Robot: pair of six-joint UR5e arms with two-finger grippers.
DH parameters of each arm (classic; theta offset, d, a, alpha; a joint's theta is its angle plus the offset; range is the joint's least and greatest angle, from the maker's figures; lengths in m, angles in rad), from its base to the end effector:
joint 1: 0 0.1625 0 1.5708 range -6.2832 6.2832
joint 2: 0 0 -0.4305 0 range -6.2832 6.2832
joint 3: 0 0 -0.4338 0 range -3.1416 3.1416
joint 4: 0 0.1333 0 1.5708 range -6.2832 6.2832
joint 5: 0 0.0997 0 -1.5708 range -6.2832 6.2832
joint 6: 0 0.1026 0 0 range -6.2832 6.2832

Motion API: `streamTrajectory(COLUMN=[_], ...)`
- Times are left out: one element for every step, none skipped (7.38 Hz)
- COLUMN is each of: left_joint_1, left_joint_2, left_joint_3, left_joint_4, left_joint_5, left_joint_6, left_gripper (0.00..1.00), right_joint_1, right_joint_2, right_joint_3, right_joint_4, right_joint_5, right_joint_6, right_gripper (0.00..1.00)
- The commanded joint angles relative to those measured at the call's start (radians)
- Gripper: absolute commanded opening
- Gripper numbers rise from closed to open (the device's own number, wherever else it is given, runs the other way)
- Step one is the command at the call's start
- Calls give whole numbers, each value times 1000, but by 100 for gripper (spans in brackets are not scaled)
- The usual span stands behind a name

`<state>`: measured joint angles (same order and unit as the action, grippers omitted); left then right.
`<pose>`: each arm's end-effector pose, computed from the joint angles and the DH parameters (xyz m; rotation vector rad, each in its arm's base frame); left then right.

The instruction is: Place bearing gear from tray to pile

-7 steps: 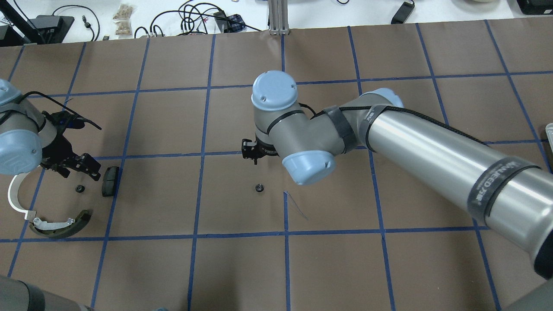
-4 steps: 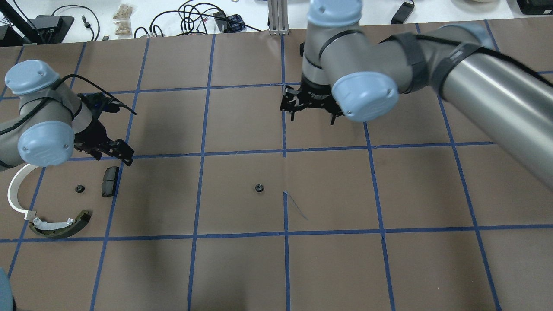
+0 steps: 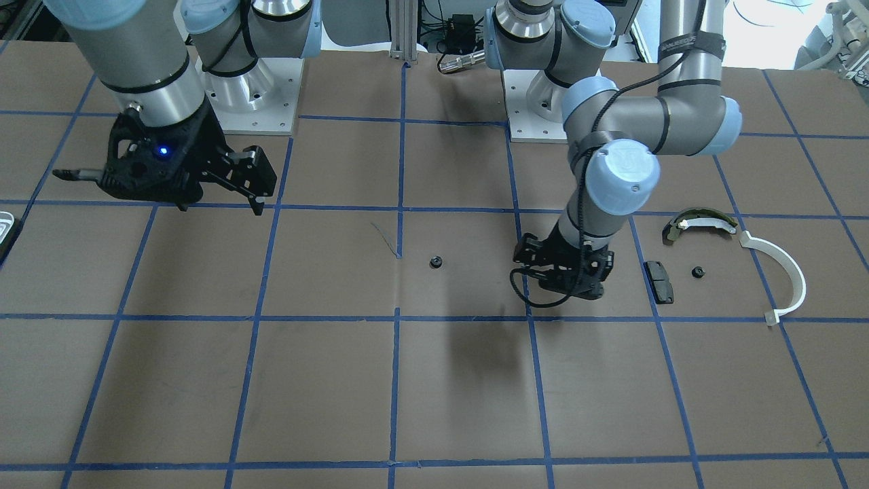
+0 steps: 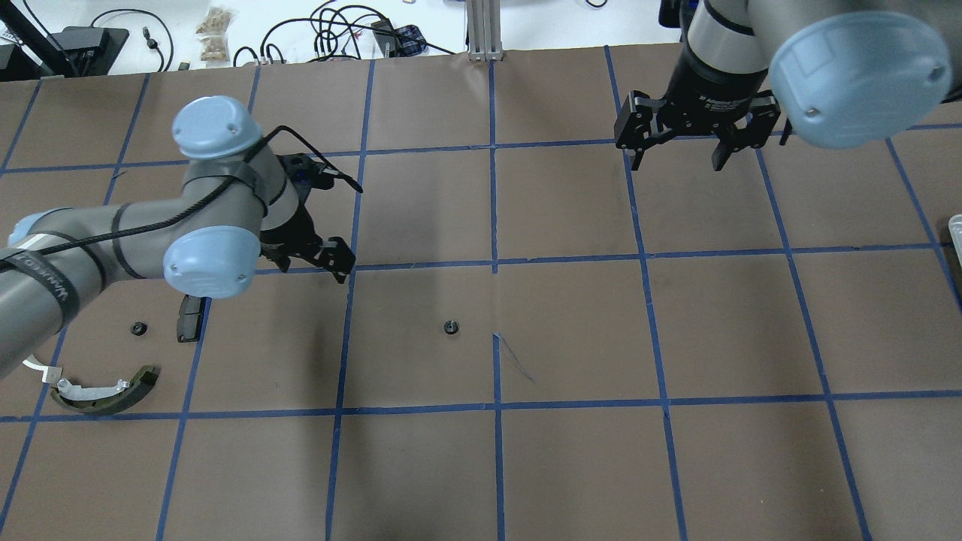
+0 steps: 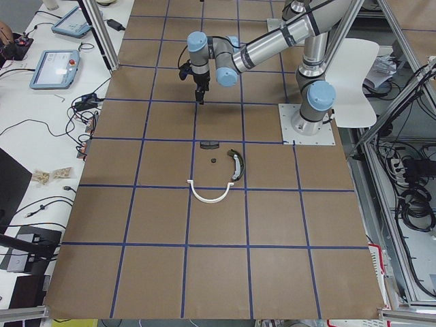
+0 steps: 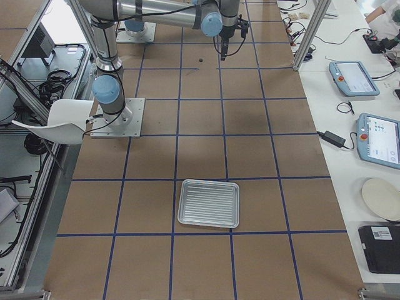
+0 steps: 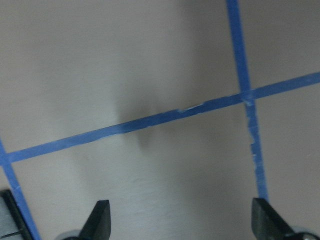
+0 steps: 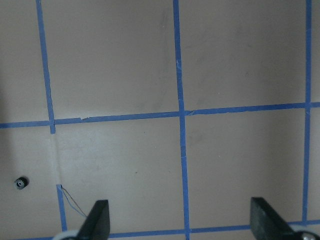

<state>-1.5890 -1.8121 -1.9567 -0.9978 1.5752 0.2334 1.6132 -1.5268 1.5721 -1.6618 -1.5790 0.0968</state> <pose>-0.1428 -0.5456 0.2181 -0.3940 -3.1142 -0.0854 0.1559 -0.5505 0.4750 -0.0856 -3.1346 0.0724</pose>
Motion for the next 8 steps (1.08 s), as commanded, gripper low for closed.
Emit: streamTrajectory(left_joint_1=[-165,-233,-279,-292,-296,-296,-296,-296], left_joint_2=[-21,-24,-27,-39,-53,-67,-81,-98], left_joint_3=[-7,-7,-8,-13,-25,-45,-59,-59], left_joint_4=[50,54,56,59,95,128,161,169], left_joint_5=[-35,-35,-34,-37,-38,-38,-38,-38], left_joint_6=[-130,-172,-184,-181,-181,-178,-172,-174], left_gripper=[100,100,100,100,94,90,84,80], right_joint_1=[-3,-3,-21,-29,-35,-32,-27,-27], right_joint_2=[-85,-76,-61,-56,-56,-65,-68,-65], right_joint_3=[14,26,63,65,57,52,51,52], right_joint_4=[22,7,7,-60,-91,-85,-88,-96], right_joint_5=[2,2,-13,-3,-10,-16,2,-4], right_joint_6=[-29,-142,-187,-192,-199,-198,-178,-167], right_gripper=[100,100,100,100,100,100,100,100])
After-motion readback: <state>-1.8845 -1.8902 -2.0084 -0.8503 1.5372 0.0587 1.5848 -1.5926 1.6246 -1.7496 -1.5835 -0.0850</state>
